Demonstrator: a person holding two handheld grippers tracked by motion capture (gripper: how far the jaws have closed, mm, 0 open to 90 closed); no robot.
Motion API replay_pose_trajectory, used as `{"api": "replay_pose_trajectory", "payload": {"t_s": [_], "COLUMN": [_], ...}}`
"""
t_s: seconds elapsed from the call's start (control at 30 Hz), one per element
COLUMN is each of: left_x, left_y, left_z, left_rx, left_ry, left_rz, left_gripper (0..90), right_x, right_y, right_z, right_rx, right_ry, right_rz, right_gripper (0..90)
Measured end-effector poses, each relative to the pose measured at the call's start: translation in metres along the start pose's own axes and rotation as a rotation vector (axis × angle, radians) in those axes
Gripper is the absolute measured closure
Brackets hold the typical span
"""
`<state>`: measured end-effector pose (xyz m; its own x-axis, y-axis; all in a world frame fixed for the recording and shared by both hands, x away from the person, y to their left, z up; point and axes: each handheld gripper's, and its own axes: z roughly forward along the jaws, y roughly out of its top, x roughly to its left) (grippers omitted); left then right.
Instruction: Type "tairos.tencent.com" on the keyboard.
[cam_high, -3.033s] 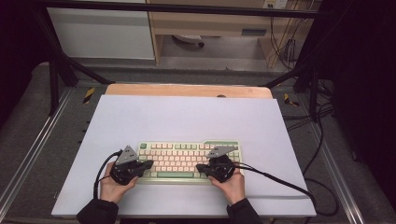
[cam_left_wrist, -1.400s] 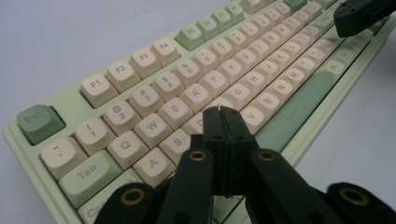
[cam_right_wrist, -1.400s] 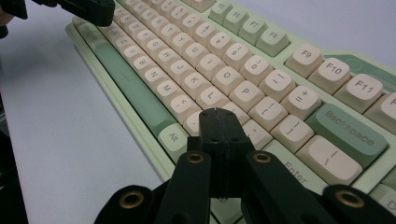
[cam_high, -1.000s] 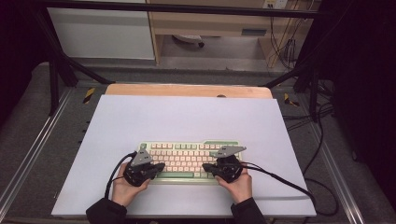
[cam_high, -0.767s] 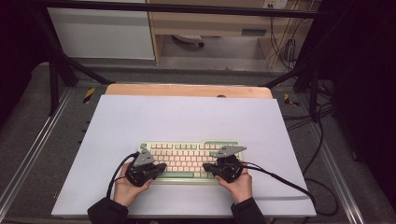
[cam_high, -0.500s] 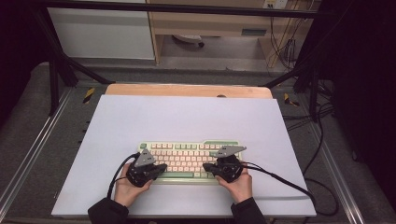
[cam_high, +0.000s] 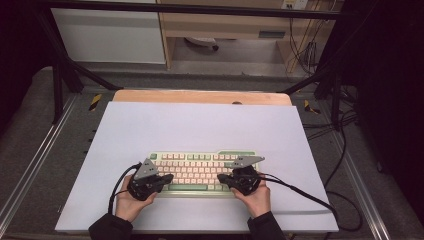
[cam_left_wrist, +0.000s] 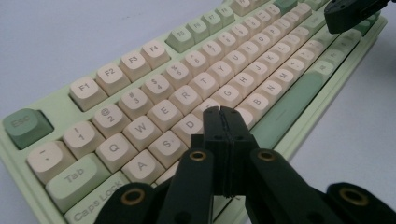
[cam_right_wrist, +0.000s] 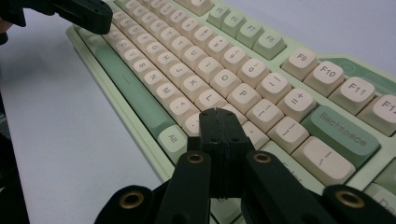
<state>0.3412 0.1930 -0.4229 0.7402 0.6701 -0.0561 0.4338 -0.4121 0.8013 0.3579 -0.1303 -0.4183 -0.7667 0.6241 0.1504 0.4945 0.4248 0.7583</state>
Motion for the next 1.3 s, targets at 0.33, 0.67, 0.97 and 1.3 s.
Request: {"api": "replay_pose_trajectory", "payload": {"t_s": [0.33, 0.67, 0.97, 1.3], "left_x": [0.006, 0.009, 0.011, 0.012], "left_y": [-0.003, -0.005, -0.006, -0.007], "left_z": [-0.007, -0.01, -0.012, -0.012], "left_rx": [-0.005, -0.015, -0.018, -0.017], "left_ry": [0.005, 0.002, 0.005, 0.003], "left_rz": [-0.008, -0.011, -0.01, -0.01], "left_gripper": [89.6, 89.3, 89.3, 89.4], "right_x": [-0.001, -0.002, 0.0, 0.001], "right_y": [0.003, 0.009, 0.017, 0.025], "right_z": [-0.004, -0.003, 0.005, 0.02], "right_rx": [-0.019, -0.027, -0.028, -0.025], "right_ry": [-0.002, -0.007, -0.012, -0.015], "right_rz": [0.009, 0.024, 0.024, 0.025], "right_gripper": [90.0, 90.0, 90.0, 90.0]}}
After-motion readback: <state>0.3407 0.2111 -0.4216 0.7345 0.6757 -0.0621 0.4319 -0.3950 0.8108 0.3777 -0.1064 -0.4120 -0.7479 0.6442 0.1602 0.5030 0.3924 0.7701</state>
